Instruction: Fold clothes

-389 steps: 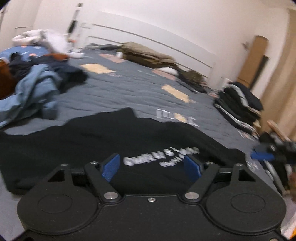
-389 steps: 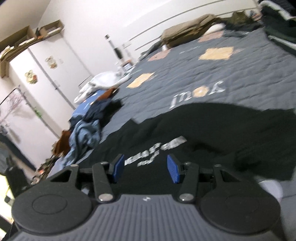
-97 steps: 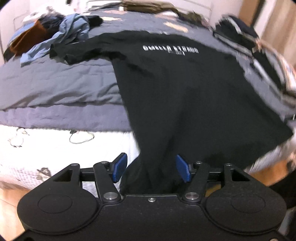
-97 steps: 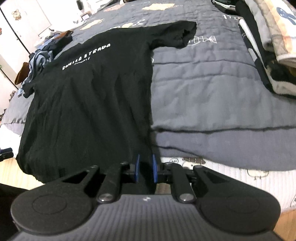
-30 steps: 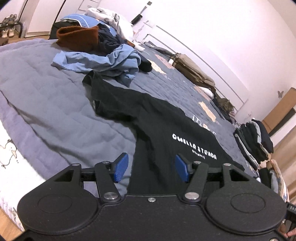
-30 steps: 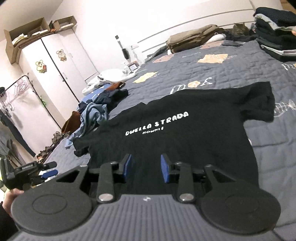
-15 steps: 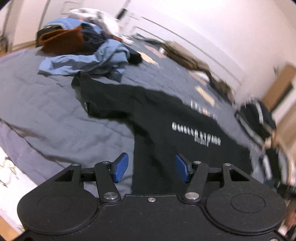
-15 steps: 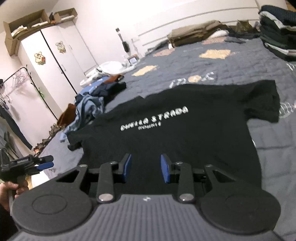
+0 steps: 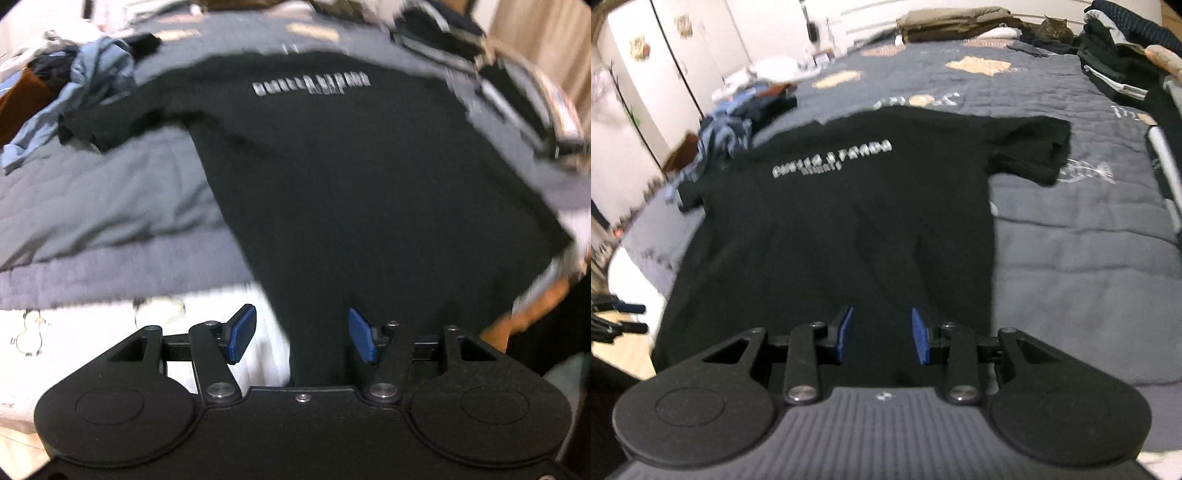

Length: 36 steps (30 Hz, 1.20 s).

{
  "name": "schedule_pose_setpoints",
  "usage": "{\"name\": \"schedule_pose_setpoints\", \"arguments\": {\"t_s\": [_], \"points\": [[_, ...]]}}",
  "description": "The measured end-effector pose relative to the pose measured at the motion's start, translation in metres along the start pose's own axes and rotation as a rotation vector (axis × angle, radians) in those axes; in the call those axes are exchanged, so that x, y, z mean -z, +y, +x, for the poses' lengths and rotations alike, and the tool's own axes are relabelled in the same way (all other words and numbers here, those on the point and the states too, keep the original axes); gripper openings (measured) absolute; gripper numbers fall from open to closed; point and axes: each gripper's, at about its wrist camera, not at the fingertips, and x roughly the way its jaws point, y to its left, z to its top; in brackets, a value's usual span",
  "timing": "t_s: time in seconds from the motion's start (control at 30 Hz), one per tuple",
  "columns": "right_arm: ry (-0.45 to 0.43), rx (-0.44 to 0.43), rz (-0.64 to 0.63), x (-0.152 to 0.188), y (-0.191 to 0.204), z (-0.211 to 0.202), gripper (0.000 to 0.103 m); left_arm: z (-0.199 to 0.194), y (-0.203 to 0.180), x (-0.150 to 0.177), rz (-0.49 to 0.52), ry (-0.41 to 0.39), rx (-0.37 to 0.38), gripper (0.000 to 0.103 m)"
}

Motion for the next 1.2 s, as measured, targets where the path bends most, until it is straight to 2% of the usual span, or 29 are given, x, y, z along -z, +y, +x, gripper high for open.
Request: {"name": "schedule_pose_setpoints", "arguments": {"t_s": [0.1, 0.23, 0.33, 0.57, 0.8, 1.03, 1.13, 1.2], "points": [[0.042, 0.039, -0.024, 0.009, -0.008, -0.009, 0.034, 0.004, -0.004, 0.014, 0.036, 0.057, -0.018, 0.055], [0.083, 0.077, -0.026, 0.021, -0.019, -0.015, 0.034, 0.007, 0.000, 0.029, 0.019, 0.086, -0.010, 0.055], [0.118, 0.069, -0.008, 0.033, -0.026, -0.016, 0.034, 0.008, -0.001, 0.037, 0.024, 0.099, -0.011, 0.055], [0.179, 0.067, -0.021, 0.052, -0.029, -0.017, 0.034, 0.010, -0.002, 0.045, 0.033, 0.107, -0.007, 0.055], [0.203, 0.098, -0.026, 0.059, -0.034, -0.023, 0.034, 0.015, -0.001, 0.050, -0.005, 0.106, 0.009, 0.055], [0.251, 0.101, -0.022, 0.064, -0.043, -0.019, 0.034, 0.027, -0.001, 0.049, -0.040, 0.157, -0.016, 0.055], [0.294, 0.090, -0.036, 0.065, -0.046, -0.010, 0.034, 0.030, -0.001, 0.047, -0.052, 0.170, -0.017, 0.054], [0.323, 0.082, -0.046, 0.066, -0.048, -0.004, 0.034, 0.033, -0.001, 0.048, -0.050, 0.191, -0.018, 0.047]]}}
